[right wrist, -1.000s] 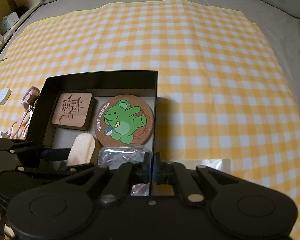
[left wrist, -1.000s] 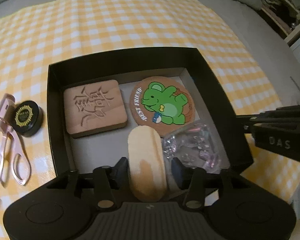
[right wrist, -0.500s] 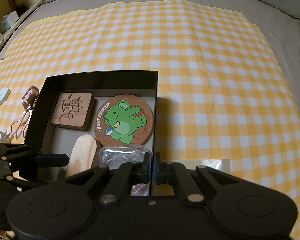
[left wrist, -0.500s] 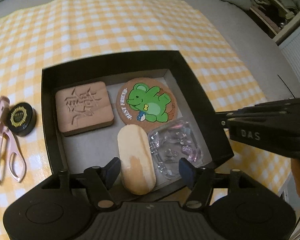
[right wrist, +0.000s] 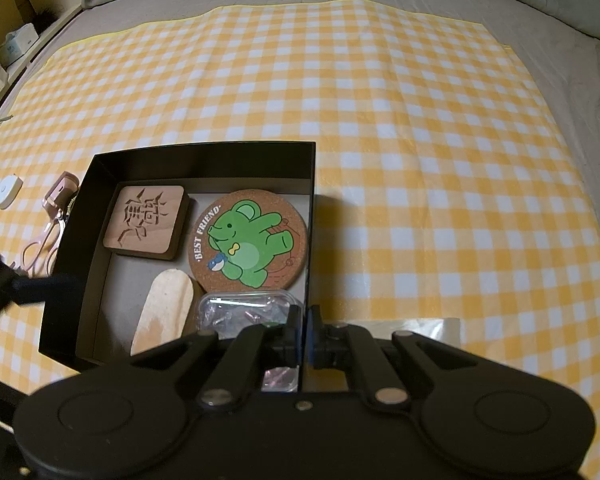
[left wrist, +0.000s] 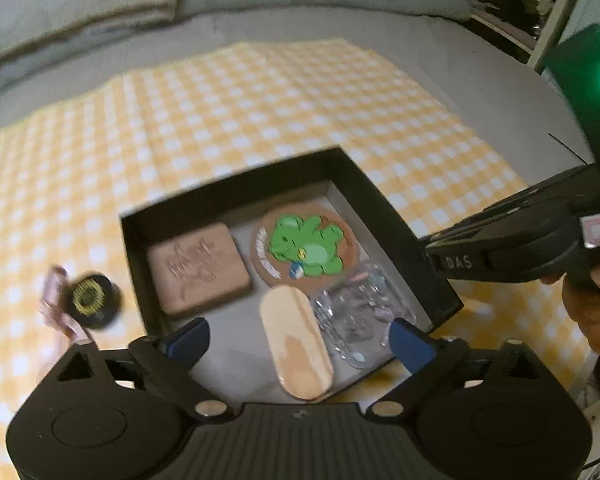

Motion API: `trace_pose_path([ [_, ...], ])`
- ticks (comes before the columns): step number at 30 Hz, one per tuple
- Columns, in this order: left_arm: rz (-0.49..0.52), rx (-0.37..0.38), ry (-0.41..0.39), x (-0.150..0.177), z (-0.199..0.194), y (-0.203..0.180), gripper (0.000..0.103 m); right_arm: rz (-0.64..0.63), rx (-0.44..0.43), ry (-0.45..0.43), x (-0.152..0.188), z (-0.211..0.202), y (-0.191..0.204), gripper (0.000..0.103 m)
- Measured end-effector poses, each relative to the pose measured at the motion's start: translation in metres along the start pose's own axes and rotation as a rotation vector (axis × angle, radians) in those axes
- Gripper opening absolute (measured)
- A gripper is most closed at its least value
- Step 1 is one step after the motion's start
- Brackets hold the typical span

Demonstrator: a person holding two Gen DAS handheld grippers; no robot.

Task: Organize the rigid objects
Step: 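Move the left gripper to the white plug adapter and grasp it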

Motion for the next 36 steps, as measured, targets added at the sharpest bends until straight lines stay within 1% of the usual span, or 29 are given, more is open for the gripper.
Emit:
trace_pose_path([
  [4, 0.026, -0.016, -0.057, -0.01, -0.016, 0.005, 0.103, -0.001, 0.0, 0.0, -0.001, 0.0, -0.001, 0.004],
  [10, 0.017, -0.041, -0.155, -0.024, -0.042, 0.025, 0.103, -0.001, 0.001, -0.001, -0.001, 0.0, -0.002, 0.004],
  [14, -0.021, -0.082, -0.204, -0.028, -0.055, 0.054, 0.103, -0.001, 0.001, -0.001, -0.001, 0.0, 0.0, 0.004],
  [18, -0.064, -0.156, -0.228, -0.024, -0.064, 0.092, 0.103, -0.002, 0.003, -0.001, -0.001, 0.0, 0.0, 0.004],
  [21, -0.089, -0.212, -0.227, -0.017, -0.067, 0.123, 0.103, -0.001, 0.003, -0.001, 0.0, 0.0, 0.001, 0.004],
  [26, -0.127, -0.269, -0.2, 0.002, -0.073, 0.166, 0.103, -0.002, 0.004, -0.001, 0.0, 0.0, 0.002, 0.004],
  [29, -0.144, -0.267, -0.165, 0.014, -0.075, 0.183, 0.103, -0.001, 0.004, -0.001, -0.001, 0.001, 0.001, 0.004],
  [32, -0.144, -0.268, -0.147, 0.025, -0.079, 0.197, 0.102, -0.002, 0.006, -0.002, 0.0, -0.001, 0.004, 0.004],
  [33, -0.133, -0.272, -0.138, 0.029, -0.08, 0.202, 0.1, -0.003, 0.006, -0.002, 0.0, 0.0, 0.004, 0.004],
  [35, -0.109, -0.282, -0.114, 0.037, -0.08, 0.207, 0.092, -0.005, 0.007, -0.002, -0.001, 0.0, 0.003, 0.004],
  [36, -0.102, -0.284, -0.094, 0.043, -0.079, 0.211, 0.085, -0.005, 0.008, -0.002, 0.001, -0.002, 0.006, 0.004],
])
Point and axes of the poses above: each gripper's, at about its wrist camera, not at the fingertips, and z roughly the way its jaws point, y to its left, x to its underside, the point moved 9 cm from there along z, roughly the way its jaws point, and after that the axes turned 9 degrees about -y, right-handed, at the moved point
